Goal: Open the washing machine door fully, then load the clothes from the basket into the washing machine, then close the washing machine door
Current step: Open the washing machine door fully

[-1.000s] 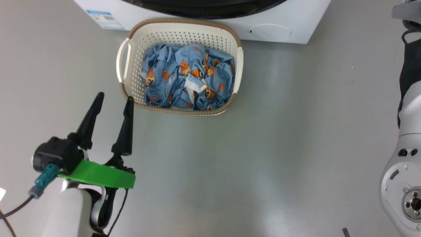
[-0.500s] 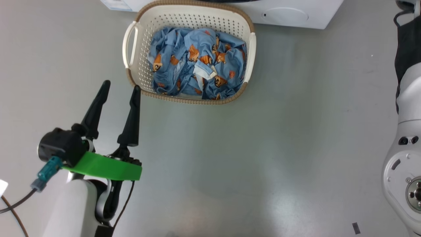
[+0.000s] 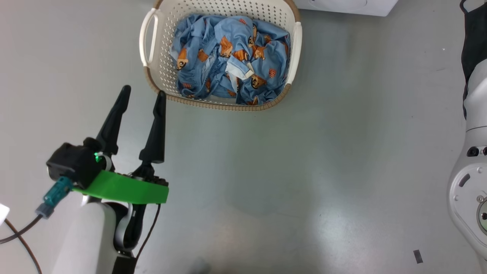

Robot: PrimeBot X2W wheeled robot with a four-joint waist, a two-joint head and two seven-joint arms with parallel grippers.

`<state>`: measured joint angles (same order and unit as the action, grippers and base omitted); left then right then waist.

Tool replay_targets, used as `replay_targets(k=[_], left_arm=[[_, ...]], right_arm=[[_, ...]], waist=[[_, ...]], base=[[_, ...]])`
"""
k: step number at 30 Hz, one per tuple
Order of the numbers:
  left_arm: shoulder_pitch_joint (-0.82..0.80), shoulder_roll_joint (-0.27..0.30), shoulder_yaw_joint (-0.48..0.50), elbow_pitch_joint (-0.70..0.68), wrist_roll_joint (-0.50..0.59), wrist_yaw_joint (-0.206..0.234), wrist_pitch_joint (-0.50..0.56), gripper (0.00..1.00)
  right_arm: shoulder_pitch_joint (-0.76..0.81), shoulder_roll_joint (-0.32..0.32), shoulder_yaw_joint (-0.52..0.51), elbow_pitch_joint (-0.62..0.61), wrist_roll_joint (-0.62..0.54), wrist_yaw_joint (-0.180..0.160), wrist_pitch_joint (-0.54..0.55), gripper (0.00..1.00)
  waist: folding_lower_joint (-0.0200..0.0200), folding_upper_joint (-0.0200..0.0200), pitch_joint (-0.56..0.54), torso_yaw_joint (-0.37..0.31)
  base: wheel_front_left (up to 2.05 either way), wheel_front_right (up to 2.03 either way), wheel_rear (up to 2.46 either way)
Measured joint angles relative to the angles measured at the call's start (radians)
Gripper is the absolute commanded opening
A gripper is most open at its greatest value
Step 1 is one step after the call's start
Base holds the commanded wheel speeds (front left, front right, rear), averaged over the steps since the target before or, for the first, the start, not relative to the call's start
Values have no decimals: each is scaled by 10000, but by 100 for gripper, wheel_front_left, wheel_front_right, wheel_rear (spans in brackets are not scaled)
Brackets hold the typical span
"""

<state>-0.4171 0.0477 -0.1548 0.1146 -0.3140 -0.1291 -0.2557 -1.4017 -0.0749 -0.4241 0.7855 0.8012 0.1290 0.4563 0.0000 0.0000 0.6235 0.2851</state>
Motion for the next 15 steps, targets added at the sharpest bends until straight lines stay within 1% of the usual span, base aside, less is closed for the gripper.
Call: replay_targets(k=[12, 15], left_arm=[[-137, -71, 0, 0, -12, 0, 0, 100], [-137, -81, 10, 2, -12, 0, 0, 100]], right_arm=[[-202, -226, 378, 255, 136, 0, 474, 0], [-243, -301, 453, 399, 240, -2, 842, 0]], waist=[[0, 0, -22, 159], [0, 0, -48, 169]], base=[[0, 0, 0], [0, 0, 0]])
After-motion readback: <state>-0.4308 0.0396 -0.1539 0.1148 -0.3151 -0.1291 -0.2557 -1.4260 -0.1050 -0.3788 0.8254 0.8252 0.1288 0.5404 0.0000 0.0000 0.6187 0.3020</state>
